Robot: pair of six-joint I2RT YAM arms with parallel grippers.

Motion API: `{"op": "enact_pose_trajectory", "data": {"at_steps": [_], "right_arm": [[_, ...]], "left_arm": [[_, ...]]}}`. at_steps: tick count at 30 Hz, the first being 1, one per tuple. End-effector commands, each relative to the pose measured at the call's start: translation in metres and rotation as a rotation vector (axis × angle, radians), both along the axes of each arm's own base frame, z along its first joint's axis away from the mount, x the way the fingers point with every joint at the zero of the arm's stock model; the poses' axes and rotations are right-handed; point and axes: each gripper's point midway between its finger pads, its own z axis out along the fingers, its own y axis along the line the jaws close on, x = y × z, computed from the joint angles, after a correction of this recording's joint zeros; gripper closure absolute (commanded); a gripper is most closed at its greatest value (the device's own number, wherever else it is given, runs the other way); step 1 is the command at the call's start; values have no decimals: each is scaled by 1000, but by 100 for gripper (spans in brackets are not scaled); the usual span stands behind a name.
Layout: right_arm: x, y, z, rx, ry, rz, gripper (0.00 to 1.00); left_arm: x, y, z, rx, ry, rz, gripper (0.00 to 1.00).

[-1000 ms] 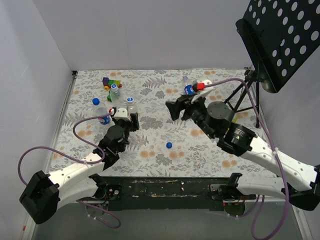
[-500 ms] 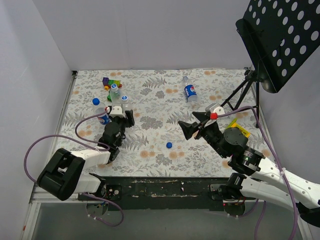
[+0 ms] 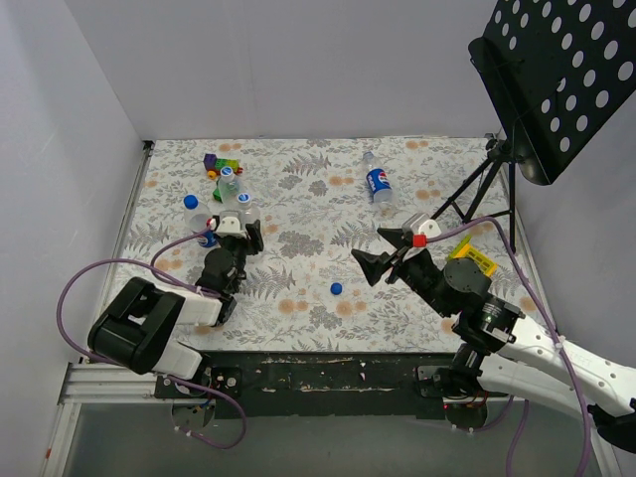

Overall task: Screw on the bottle caps
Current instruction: Place the plastic bottle at the center of the board.

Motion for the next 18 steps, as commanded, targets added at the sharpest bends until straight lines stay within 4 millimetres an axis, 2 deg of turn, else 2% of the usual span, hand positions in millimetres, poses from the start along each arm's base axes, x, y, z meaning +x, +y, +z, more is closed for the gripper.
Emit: {"op": "enact_pose_trajectory", "data": {"at_steps": [1, 10, 18], "right_arm": [[-2, -4, 13, 42, -44, 5, 22], [-6, -12, 15, 51, -49, -2, 22], [-8, -21, 16, 47, -75, -14, 23]], "left_arm": [[3, 0, 17, -9, -47, 0, 85], [-3, 12, 10, -14, 2, 54, 73], [-9, 7, 7, 4, 28, 14, 65]]}}
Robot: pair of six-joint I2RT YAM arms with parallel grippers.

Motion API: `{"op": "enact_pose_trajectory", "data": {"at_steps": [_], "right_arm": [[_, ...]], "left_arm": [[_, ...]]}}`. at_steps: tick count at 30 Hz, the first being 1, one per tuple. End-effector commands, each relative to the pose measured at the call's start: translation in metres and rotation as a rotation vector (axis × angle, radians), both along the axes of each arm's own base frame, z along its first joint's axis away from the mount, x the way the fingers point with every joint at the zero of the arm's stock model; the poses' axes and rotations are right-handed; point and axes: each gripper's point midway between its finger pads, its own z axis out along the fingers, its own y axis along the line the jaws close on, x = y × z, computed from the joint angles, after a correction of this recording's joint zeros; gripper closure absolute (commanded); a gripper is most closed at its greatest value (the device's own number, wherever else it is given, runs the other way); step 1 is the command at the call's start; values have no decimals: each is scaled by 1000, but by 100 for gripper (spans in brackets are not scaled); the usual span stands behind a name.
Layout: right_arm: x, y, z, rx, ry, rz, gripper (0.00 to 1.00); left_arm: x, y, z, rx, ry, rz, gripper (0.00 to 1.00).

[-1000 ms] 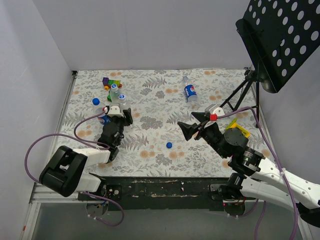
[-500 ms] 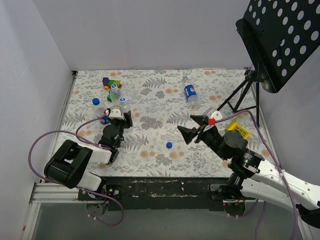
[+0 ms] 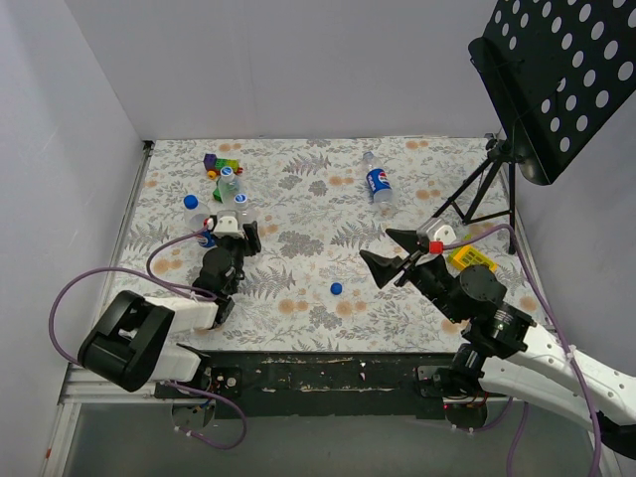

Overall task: Screw on the bottle caps
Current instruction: Place the plastic bottle at the center of the board.

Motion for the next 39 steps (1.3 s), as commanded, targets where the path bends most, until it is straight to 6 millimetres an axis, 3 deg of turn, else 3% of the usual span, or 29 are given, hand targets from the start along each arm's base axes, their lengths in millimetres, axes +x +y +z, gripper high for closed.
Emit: {"op": "enact_pose_trajectory", "data": {"at_steps": [1, 11, 21, 34, 39], "right_arm": [[0, -7, 9, 6, -44, -16, 23], [-6, -15, 13, 30, -59, -12, 23], [-9, -21, 15, 30, -71, -10, 23], [-12, -23, 20, 40, -83, -2, 23], [-14, -25, 23, 51, -85, 0, 23]], "left_arm": [[-4, 1, 3, 4, 6, -8, 65], [-16, 2, 1, 45, 17, -38, 55], [-29, 10, -14, 108, 1, -44, 51], [-42, 25, -15, 49, 7, 22, 25], [-43, 25, -13, 44, 8, 22, 20]]}}
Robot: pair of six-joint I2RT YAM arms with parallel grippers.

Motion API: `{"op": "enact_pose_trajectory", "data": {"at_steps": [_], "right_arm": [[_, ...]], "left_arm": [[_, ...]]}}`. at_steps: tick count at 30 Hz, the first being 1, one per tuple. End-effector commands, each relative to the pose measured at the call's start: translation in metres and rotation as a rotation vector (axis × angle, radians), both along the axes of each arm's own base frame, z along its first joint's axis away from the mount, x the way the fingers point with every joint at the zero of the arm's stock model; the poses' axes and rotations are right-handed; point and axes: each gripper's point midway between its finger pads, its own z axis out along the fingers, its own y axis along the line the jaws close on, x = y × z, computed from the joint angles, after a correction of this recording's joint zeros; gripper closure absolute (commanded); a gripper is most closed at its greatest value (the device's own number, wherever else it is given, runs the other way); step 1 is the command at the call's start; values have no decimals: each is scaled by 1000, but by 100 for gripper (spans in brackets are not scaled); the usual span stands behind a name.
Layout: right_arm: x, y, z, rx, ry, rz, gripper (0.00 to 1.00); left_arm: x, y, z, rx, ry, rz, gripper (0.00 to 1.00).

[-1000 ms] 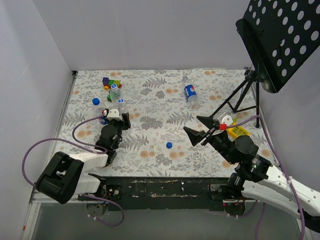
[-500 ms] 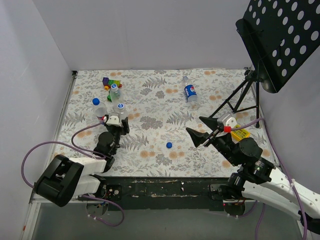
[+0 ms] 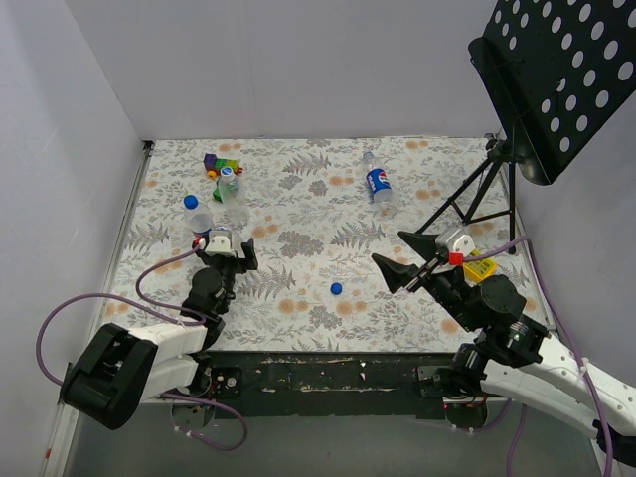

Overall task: Screw on the bottle caps
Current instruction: Place the plastic bottle at the center of the board.

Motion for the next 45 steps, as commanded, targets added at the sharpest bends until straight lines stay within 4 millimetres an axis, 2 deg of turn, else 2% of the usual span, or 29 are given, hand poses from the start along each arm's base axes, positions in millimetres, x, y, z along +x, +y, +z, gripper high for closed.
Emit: {"op": "enact_pose_trajectory", "data": {"at_steps": [1, 7, 17, 20, 26, 31, 40, 45], "right_arm": [[-4, -7, 18, 42, -32, 1, 23], [-6, -11, 21, 55, -32, 1, 23], [-8, -14, 24, 62, -33, -2, 23], [-8, -15, 25, 62, -35, -4, 23], [-8, -16, 28, 61, -38, -8, 23], [-9, -16, 30, 64, -40, 0, 23], [-9, -15, 28, 61, -35, 1, 23], [-10, -16, 28, 63, -36, 2, 23]], "left_arm": [[-3, 5, -1, -8, 10, 20, 19], [-2, 4, -3, -6, 24, 20, 18], [7, -1, -2, 2, 68, 17, 23], [10, -2, -4, 1, 92, 24, 26], [20, -6, -5, 25, 145, 25, 37], [24, -3, -15, 6, 193, 35, 39], [25, -4, -12, 0, 204, 29, 20], [26, -5, -9, -9, 205, 32, 15]]}}
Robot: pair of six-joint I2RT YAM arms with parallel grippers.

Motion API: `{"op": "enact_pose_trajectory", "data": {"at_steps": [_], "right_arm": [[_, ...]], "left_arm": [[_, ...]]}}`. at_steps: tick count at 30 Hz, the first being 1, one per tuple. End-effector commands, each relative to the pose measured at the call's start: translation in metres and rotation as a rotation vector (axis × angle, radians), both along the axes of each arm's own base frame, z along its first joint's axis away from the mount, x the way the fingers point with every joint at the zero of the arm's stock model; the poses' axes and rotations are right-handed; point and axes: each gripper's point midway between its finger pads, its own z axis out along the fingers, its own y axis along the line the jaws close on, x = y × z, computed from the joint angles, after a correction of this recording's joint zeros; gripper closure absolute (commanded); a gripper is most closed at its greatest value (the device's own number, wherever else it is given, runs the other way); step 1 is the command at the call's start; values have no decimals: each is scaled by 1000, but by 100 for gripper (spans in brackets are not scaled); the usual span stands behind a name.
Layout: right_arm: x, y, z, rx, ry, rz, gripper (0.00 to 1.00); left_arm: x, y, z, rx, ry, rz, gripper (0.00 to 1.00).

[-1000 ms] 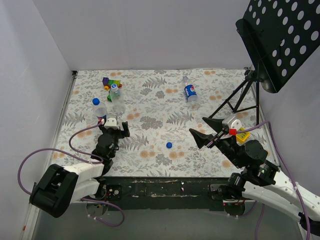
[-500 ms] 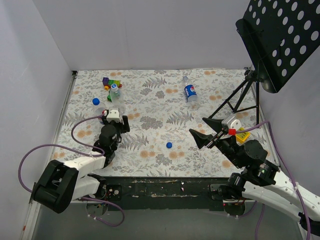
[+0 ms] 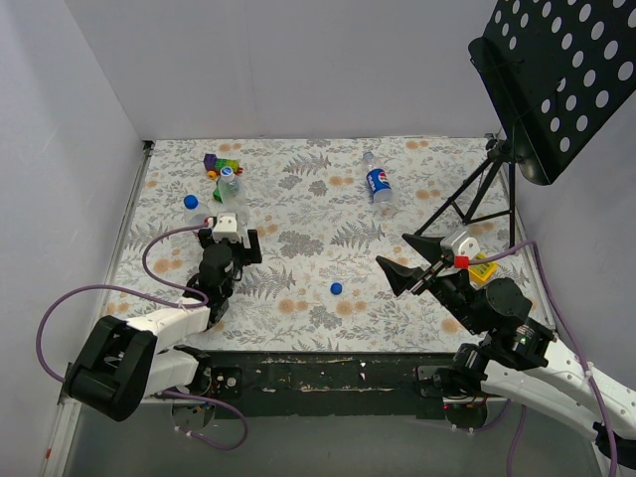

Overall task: Screw on the bottle caps
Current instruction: Place the plastic bottle at the center of the board.

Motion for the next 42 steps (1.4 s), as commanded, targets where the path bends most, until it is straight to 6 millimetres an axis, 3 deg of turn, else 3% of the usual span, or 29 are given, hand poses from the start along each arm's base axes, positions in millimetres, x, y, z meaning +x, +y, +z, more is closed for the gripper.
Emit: {"op": "enact_pose_trajectory", "data": {"at_steps": [1, 9, 26, 42], "right_arm": [[-4, -7, 29, 64, -38, 2, 23], [-3, -9, 27, 65, -34, -11, 22], [-2, -11, 27, 72, -25, -22, 21], [8, -29, 29, 121, 49, -131, 17]], "left_arm": [[6, -2, 14, -24, -19, 4, 14], [3, 0, 17, -56, -19, 26, 2], [-8, -5, 35, -145, -14, 8, 2], [-37, -11, 62, -212, 58, -52, 2]]}}
